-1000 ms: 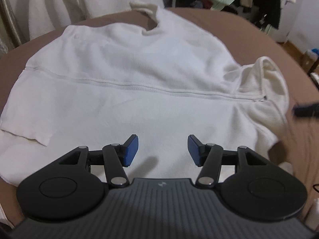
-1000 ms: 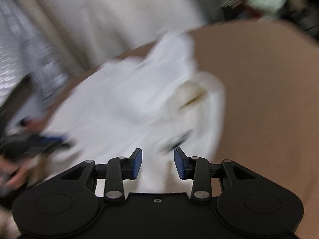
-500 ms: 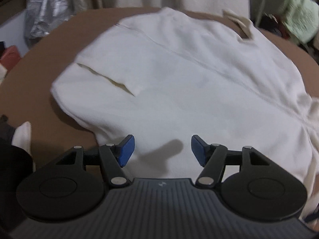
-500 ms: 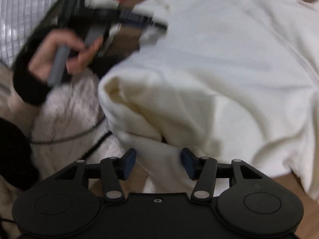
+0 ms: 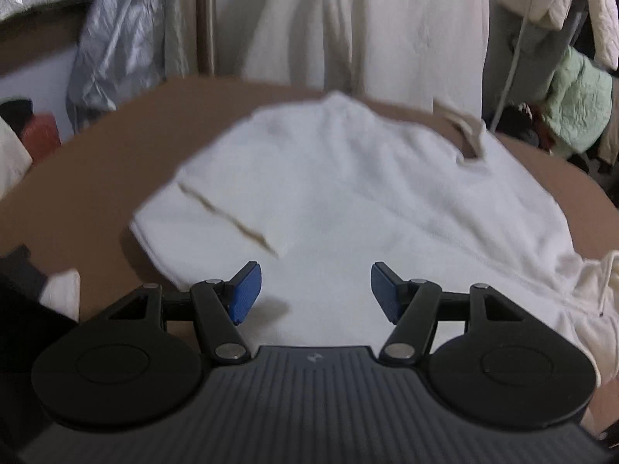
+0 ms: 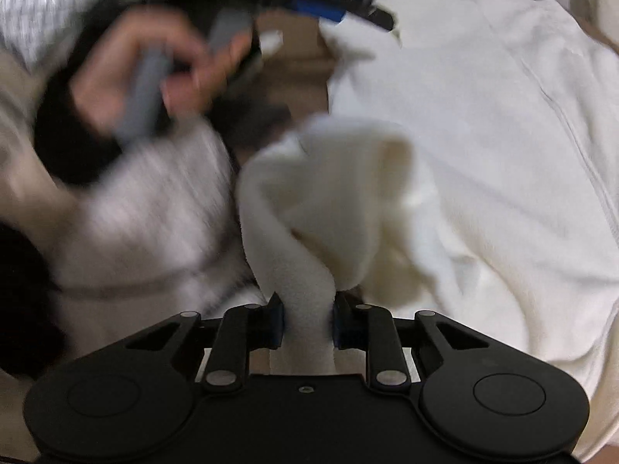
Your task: Fold clothes
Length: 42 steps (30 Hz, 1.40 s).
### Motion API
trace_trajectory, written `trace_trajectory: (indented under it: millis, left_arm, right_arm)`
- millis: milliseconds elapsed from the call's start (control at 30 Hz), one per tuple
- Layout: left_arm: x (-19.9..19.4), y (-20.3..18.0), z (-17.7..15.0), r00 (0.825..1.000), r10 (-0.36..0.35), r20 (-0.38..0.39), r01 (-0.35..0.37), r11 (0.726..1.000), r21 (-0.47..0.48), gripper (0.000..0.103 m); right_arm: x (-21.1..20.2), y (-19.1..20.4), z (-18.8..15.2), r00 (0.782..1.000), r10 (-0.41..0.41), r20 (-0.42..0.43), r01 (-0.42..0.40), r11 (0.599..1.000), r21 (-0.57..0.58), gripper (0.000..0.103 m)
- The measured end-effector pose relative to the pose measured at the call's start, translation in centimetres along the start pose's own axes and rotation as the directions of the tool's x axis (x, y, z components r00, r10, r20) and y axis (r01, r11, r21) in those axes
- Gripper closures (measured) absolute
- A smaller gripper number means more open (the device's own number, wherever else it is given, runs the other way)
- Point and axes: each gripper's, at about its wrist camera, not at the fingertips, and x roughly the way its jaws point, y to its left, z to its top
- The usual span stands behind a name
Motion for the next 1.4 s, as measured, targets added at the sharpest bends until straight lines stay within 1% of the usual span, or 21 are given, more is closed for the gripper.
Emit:
trace_trajectory:
  millis: [67, 133, 200, 233, 300, 367, 400, 500, 600, 700, 767, 800, 833, 867, 900, 933, 1067, 1167, 1200, 1300, 1400]
  left_arm:
    - [-0.6, 0.0, 0.3, 0.999, -0.028, 0.026, 0.028, 1.000, -0.014, 0.041]
    - [-1.3, 0.1, 0.4, 0.998, -0.049, 0.047, 0.050, 0.998, -0.027, 0.041]
    - [-2.0, 0.4, 0.6, 0.996, -0.078, 0.033, 0.080, 0.995, -0.057, 0.041]
    - [-2.2, 0.8, 0.6, 0.992, -0.124, -0.006, 0.122, 0.987, -0.104, 0.039]
    - [-2.3, 1.7, 0.4, 0.963, -0.251, -0.096, 0.223, 0.947, -0.232, 0.035]
    - [-1.9, 1.8, -0.2, 0.915, -0.381, -0.134, 0.319, 0.885, -0.340, 0.035]
    - [-1.8, 1.4, -0.4, 0.897, -0.417, -0.145, 0.347, 0.869, -0.351, 0.035]
    - [-1.5, -0.4, -0.7, 0.876, -0.446, -0.181, 0.381, 0.872, -0.306, 0.035]
    - [-1.1, -1.1, -1.0, 0.856, -0.477, -0.198, 0.403, 0.856, -0.323, 0.030]
    - [-1.3, -1.3, -1.0, 0.880, -0.434, -0.194, 0.369, 0.881, -0.297, 0.024]
    - [-1.6, -1.0, -1.1, 0.883, -0.434, -0.178, 0.372, 0.879, -0.298, 0.029]
    - [-1.8, -0.9, -1.1, 0.882, -0.442, -0.164, 0.384, 0.875, -0.295, 0.044]
    - [-2.1, -0.9, -1.0, 0.876, -0.458, -0.151, 0.406, 0.869, -0.281, 0.068]
    - [-2.4, -1.1, -0.8, 0.868, -0.477, -0.140, 0.432, 0.862, -0.264, 0.084]
    - [-2.7, -1.3, -0.5, 0.867, -0.481, -0.128, 0.443, 0.863, -0.242, 0.097]
    - [-3.2, -1.6, -0.3, 0.873, -0.473, -0.115, 0.443, 0.870, -0.216, 0.097]
    - [-5.6, -1.9, 1.4, 0.925, -0.377, -0.039, 0.369, 0.920, -0.133, 0.097]
    - [-7.2, -1.0, 2.7, 0.938, -0.347, -0.018, 0.342, 0.932, -0.118, 0.093]
    - [-7.7, -0.6, 3.1, 0.941, -0.338, -0.013, 0.335, 0.935, -0.114, 0.086]
    - [-8.8, -0.2, 2.9, 0.939, -0.344, -0.004, 0.343, 0.935, -0.091, 0.047]
    - [-8.5, -1.2, 2.3, 0.932, -0.360, -0.043, 0.358, 0.933, -0.044, 0.046]
  right_arm:
    - [-2.2, -1.5, 0.3, 0.994, 0.065, 0.086, -0.072, 0.994, 0.081, 0.076]
    - [-4.4, -3.1, 0.3, 0.980, 0.086, 0.178, -0.114, 0.982, 0.149, 0.076]
    - [-5.9, -4.8, 0.2, 0.968, 0.061, 0.245, -0.114, 0.971, 0.208, 0.076]
    - [-6.5, -5.7, 0.0, 0.963, 0.023, 0.269, -0.090, 0.967, 0.240, 0.076]
    - [-7.5, -7.3, -0.7, 0.953, -0.069, 0.295, -0.022, 0.956, 0.293, 0.076]
    - [-8.0, -8.9, -1.7, 0.943, -0.114, 0.312, -0.002, 0.937, 0.349, 0.076]
    - [-8.1, -9.4, -2.0, 0.938, -0.119, 0.326, -0.014, 0.926, 0.378, 0.076]
    - [-8.2, -9.9, -2.6, 0.920, -0.101, 0.379, -0.071, 0.908, 0.414, 0.076]
    - [-7.0, -8.3, -1.7, 0.910, -0.060, 0.411, -0.114, 0.916, 0.386, 0.076]
    - [-6.6, -6.6, -0.9, 0.908, -0.033, 0.418, -0.122, 0.933, 0.339, 0.076]
    - [-5.6, -5.5, 0.0, 0.905, -0.010, 0.426, -0.138, 0.939, 0.314, 0.076]
    - [-5.2, -5.3, 0.5, 0.903, 0.010, 0.429, -0.156, 0.939, 0.307, 0.076]
    - [-5.0, -5.2, 0.5, 0.901, 0.025, 0.434, -0.172, 0.937, 0.303, 0.076]
    - [-4.7, -4.9, 0.9, 0.898, 0.035, 0.438, -0.183, 0.936, 0.301, 0.076]
    - [-4.2, -4.6, 1.3, 0.897, 0.046, 0.439, -0.192, 0.936, 0.294, 0.076]
    - [-3.9, -4.4, 1.7, 0.895, 0.059, 0.443, -0.203, 0.937, 0.284, 0.076]
    - [-4.0, -3.9, 3.1, 0.861, 0.103, 0.499, -0.261, 0.930, 0.260, 0.076]
    - [-4.6, -4.0, 4.9, 0.828, 0.110, 0.549, -0.304, 0.912, 0.275, 0.076]
    - [-4.9, -4.1, 5.4, 0.821, 0.100, 0.562, -0.310, 0.905, 0.291, 0.076]
    - [-5.7, -5.2, 6.0, 0.815, 0.032, 0.579, -0.298, 0.880, 0.371, 0.076]
    - [-5.6, -6.2, 6.3, 0.814, 0.012, 0.581, -0.313, 0.851, 0.421, 0.076]
